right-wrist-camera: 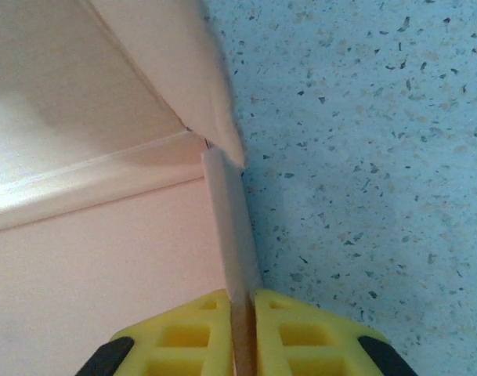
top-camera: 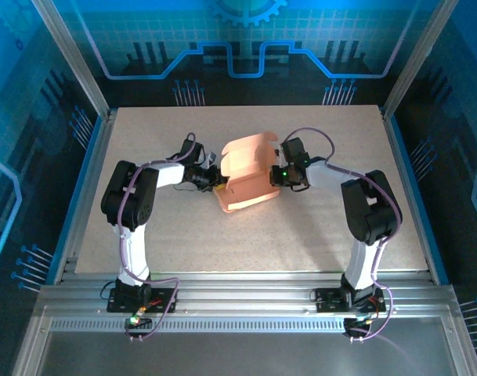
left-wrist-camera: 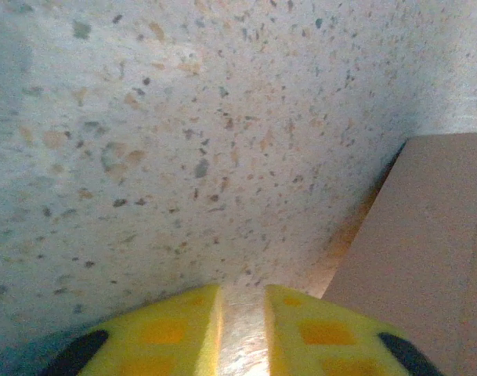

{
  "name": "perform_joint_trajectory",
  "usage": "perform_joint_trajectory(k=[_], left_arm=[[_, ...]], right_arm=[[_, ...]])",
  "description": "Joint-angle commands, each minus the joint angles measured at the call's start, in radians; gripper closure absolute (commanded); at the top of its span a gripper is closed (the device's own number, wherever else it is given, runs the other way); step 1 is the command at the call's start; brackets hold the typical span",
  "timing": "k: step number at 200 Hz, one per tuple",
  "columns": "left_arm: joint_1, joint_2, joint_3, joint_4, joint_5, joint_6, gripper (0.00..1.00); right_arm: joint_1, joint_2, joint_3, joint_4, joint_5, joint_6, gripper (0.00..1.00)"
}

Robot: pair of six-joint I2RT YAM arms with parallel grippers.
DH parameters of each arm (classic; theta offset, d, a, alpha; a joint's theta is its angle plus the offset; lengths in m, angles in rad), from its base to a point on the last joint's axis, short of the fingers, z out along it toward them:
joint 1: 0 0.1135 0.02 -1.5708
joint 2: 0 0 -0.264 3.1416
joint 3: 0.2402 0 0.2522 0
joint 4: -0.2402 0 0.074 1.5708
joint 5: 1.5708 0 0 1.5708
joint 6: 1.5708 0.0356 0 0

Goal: Fold the paper box

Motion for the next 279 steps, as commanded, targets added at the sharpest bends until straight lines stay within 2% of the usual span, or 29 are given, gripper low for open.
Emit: perform_joint_trajectory(k=[1,49,80,125,178,203,223,235,259,279], left_arm=[[-0.031,-0.003,-0.031,0.080,0.052,-0.044,0.73],[-0.013,-0.049,-0.122,0.227,0.158,-0.130,0.66],[-0.001,-0.044,-0.159,0.329,0.237,-0.196,0.69],[0.064,-0.119,-0.246,0.359,0.258,-0.180,0.68],[0.081,-0.132,-0.257,0.350,0.297,-0.148,0.59],[0.116,-0.183,-0.237,0.221,0.245,-0.048,0.59],[0.137,-0.257,-0.202,0.076,0.104,0.068,0.59],[0.151,-0.297,-0.193,0.033,0.019,0.092,0.59],[0.162,-0.337,-0.169,-0.002,-0.049,0.104,0.71],[0.161,-0.334,-0.142,0.002,-0.042,0.059,1.00]], right_arm=[[0.012,-0.013,-0.019,0.041,-0.031,0.044,0.86],[-0.016,0.001,-0.020,0.062,-0.143,0.056,0.86],[-0.019,0.021,-0.018,0.071,-0.161,0.069,0.86],[-0.051,0.003,-0.034,0.078,-0.182,0.072,0.86],[-0.062,0.000,-0.037,0.088,-0.218,0.049,0.86],[-0.061,-0.010,-0.038,0.065,-0.189,0.017,0.86],[-0.059,-0.017,-0.042,0.055,-0.168,-0.008,0.86],[-0.057,-0.021,-0.046,0.054,-0.158,-0.018,0.86],[-0.048,-0.027,-0.049,0.053,-0.148,-0.033,0.86],[-0.039,-0.027,-0.046,0.055,-0.143,-0.038,0.86]])
